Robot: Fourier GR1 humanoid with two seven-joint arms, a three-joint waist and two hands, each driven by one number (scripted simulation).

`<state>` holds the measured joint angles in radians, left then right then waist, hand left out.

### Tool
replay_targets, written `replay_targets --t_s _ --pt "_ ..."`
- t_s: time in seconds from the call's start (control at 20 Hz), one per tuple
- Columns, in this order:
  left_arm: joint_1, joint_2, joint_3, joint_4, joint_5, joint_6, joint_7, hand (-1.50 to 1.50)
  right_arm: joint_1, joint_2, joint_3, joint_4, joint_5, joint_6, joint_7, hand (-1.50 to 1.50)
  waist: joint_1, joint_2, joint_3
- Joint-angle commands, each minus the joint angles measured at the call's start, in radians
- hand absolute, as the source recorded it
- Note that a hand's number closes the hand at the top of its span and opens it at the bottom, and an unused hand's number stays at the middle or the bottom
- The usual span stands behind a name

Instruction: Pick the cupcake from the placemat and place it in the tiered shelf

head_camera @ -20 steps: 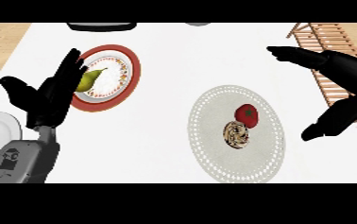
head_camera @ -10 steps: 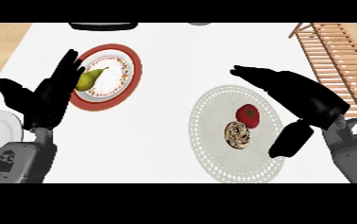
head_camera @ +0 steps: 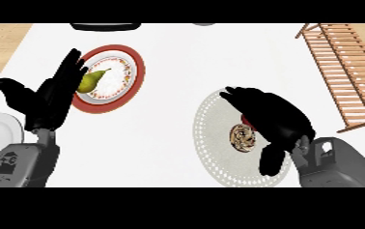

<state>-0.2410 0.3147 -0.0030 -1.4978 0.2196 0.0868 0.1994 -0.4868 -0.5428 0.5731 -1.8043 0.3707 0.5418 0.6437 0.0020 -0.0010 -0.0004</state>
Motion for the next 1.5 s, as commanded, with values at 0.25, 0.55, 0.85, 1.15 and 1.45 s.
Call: replay_targets --t_s 0.25,0.55,0.85,1.15,1.45 --pt "-0.057 -0.005 0.055 0.074 -0.019 -0.028 -0.007 0.00 0.090 0.063 0.028 -0.067 0.164 0.106 0.078 -1.50 -0.006 0.001 0.000" --pt "0.027 -0.031 0.028 -0.099 -0.049 -0.027 0.058 0.00 0.136 0.085 -0.035 0.001 0.250 0.127 -0.042 -1.50 0.001 0.000 0.001" --pt "0.067 -0.056 0.047 -0.114 -0.059 -0.039 0.043 0.00 0.189 0.132 -0.049 0.030 0.347 0.119 -0.097 -1.50 0.002 0.000 0.001" --pt "-0.042 -0.042 0.102 -0.012 -0.046 -0.069 0.074 0.00 0.239 0.132 -0.080 0.126 0.450 0.015 -0.258 -1.50 -0.002 0.001 0.001" --pt "-0.120 -0.076 0.101 0.105 -0.087 -0.066 0.025 0.00 0.263 0.231 -0.053 0.158 0.526 0.013 -0.239 -1.50 -0.006 0.002 0.000"
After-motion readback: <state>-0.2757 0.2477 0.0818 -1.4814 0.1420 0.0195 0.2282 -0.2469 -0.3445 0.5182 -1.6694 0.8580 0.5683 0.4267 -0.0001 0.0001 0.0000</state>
